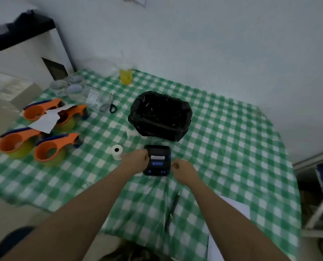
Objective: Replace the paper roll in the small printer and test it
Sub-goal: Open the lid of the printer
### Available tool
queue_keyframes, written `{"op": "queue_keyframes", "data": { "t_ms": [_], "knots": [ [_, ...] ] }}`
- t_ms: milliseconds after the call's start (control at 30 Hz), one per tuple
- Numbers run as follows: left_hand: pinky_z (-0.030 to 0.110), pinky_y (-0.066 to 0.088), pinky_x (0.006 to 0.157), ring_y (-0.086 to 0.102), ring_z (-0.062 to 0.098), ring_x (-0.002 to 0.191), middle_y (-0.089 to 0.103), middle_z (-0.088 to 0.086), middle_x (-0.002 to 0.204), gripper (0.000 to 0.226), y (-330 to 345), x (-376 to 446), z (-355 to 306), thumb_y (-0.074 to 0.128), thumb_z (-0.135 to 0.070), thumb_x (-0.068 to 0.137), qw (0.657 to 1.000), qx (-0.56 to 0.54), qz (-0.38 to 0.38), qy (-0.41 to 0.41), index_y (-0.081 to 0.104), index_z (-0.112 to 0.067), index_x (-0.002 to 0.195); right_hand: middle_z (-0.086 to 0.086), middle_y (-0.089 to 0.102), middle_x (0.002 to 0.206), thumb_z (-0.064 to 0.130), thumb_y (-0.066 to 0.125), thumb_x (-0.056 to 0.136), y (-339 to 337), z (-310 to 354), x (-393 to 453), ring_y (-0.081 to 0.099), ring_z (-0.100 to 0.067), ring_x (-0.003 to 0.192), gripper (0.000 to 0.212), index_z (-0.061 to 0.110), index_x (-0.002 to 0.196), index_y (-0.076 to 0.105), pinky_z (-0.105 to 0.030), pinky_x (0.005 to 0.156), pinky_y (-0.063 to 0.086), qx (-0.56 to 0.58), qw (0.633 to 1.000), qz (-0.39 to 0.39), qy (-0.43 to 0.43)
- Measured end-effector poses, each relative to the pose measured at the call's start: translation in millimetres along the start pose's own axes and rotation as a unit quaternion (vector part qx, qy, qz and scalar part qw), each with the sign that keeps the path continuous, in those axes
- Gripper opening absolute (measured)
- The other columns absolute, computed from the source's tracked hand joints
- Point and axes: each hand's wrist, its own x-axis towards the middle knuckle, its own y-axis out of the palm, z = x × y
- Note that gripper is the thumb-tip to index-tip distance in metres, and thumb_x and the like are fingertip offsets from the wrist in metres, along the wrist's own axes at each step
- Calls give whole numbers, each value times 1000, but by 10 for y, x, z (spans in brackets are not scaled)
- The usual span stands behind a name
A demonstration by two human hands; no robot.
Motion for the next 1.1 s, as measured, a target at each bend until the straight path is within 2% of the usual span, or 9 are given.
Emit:
{"op": "queue_keyframes", "data": {
  "t_ms": [67, 200, 333, 467, 567, 633, 767, 933, 1100],
  "knots": [
    [34, 40, 69, 55, 27, 82, 63, 16, 101, 26, 82, 15, 56, 39, -23, 95, 1000, -10, 8, -16, 54, -5, 106, -16, 67, 101, 21, 45, 92, 46, -41, 71, 62, -33, 91, 25, 6, 100, 63, -37, 75, 48, 12, 999, -15, 26],
    [41, 49, 82, 59, 32, 97, 61, 17, 111, 29, 286, 48, 191, 41, -26, 94, 998, -32, 23, -43, 53, -8, 113, -10, 62, 85, 21, 47, 92, 111, -85, 250, 57, -27, 77, 22, 5, 95, 62, -31, 68, 42, 118, 988, -65, 70],
    [44, 51, 87, 59, 33, 102, 59, 17, 116, 33, 343, 95, 233, 43, -26, 93, 997, -66, 18, -45, 51, -12, 122, -5, 61, 87, 17, 54, 91, 90, -78, 456, 55, -20, 81, 19, 3, 99, 65, -30, 72, 41, 246, 958, -111, 95],
    [42, 48, 88, 58, 33, 105, 56, 17, 119, 32, 361, 161, 182, 45, -27, 94, 994, -86, -5, -61, 53, -10, 119, -11, 65, 81, 12, 64, 85, 115, -121, 636, 60, -22, 72, 8, 5, 87, 66, -33, 69, 52, 275, 952, -66, 120],
    [41, 47, 87, 57, 32, 107, 55, 16, 122, 35, 376, 231, 154, 47, -30, 94, 992, -98, -16, -77, 52, -8, 120, -13, 59, 65, 5, 65, 83, 2, -132, 732, 54, -17, 54, 6, 3, 78, 62, -17, 43, 48, 309, 939, -1, 152],
    [41, 47, 83, 58, 31, 102, 57, 14, 118, 35, 385, 279, 150, 49, -34, 92, 989, -116, -22, -93, 54, -8, 116, -10, 53, 56, -2, 65, 81, -91, -104, 778, 51, -15, 48, 18, 3, 65, 58, -15, 36, 46, 313, 934, 37, 168],
    [43, 53, 82, 62, 28, 97, 63, 11, 110, 39, 426, 345, 187, 62, -37, 83, 979, -166, -24, -112, 58, -8, 109, -8, 51, 51, -9, 66, 76, -134, -76, 855, 51, -10, 37, 27, 3, 56, 54, -18, 35, 45, 310, 930, 56, 188],
    [41, 49, 74, 62, 30, 85, 65, 16, 95, 29, 486, 400, 225, 68, -30, 79, 965, -215, -24, -145, 52, -8, 87, -12, 58, 63, -7, 64, 79, -105, -112, 886, 58, -16, 55, 9, -2, 75, 58, -17, 38, 52, 351, 908, 81, 212],
    [41, 49, 74, 63, 31, 86, 63, 13, 91, 36, 495, 443, 268, 69, -34, 77, 965, -216, -10, -148, 58, -4, 94, -14, 59, 62, -10, 63, 78, -115, -120, 928, 60, -17, 54, 16, -3, 65, 57, -20, 42, 55, 342, 907, 90, 227]
  ]
}}
